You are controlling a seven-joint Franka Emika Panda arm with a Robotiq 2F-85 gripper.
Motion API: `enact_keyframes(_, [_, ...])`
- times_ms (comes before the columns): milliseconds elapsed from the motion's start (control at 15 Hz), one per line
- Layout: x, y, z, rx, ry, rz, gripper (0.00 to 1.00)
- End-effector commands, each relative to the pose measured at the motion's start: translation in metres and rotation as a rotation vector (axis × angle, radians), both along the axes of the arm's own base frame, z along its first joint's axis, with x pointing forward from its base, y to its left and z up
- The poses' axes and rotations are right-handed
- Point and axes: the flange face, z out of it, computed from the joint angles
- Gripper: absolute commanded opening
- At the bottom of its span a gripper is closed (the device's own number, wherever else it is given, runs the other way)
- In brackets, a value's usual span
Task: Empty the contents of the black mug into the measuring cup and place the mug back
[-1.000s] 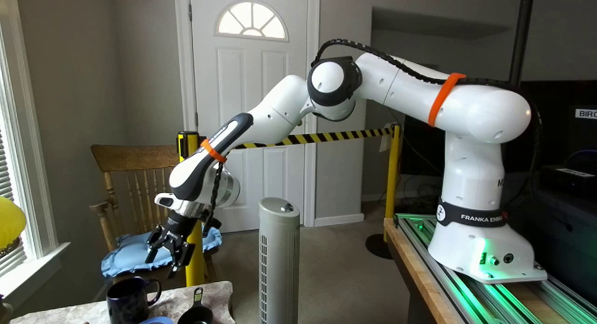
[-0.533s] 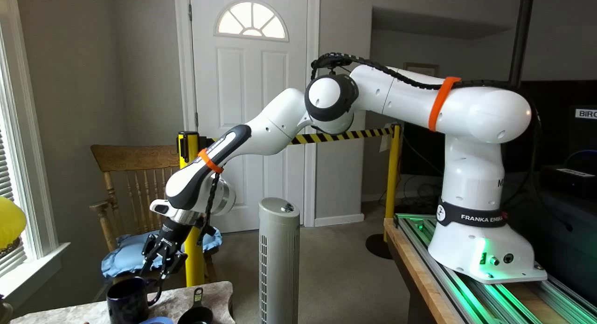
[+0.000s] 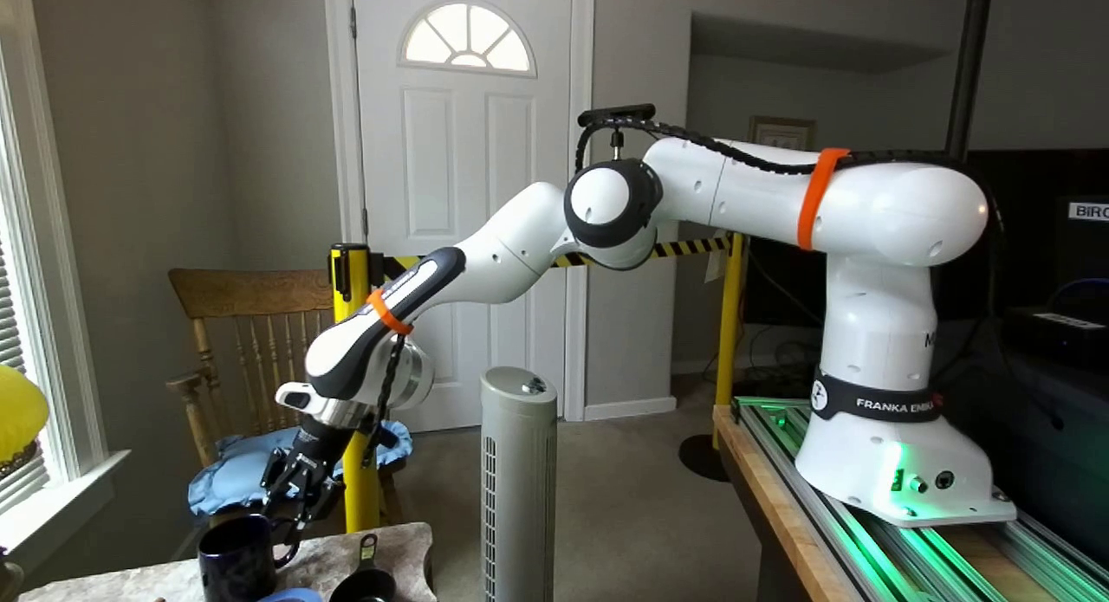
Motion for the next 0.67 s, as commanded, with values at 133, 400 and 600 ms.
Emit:
enact_keyframes(133, [0.0111,0.0040,-0.0105,0.023,-0.006,0.018,0.54])
enact_keyframes(400, [0.0160,0.0092,-0.0035,0.026,-0.019,0.030,0.48])
enact_keyframes(600, [0.0171,0.0099,-0.0037,0.023,-0.020,0.034,0.16])
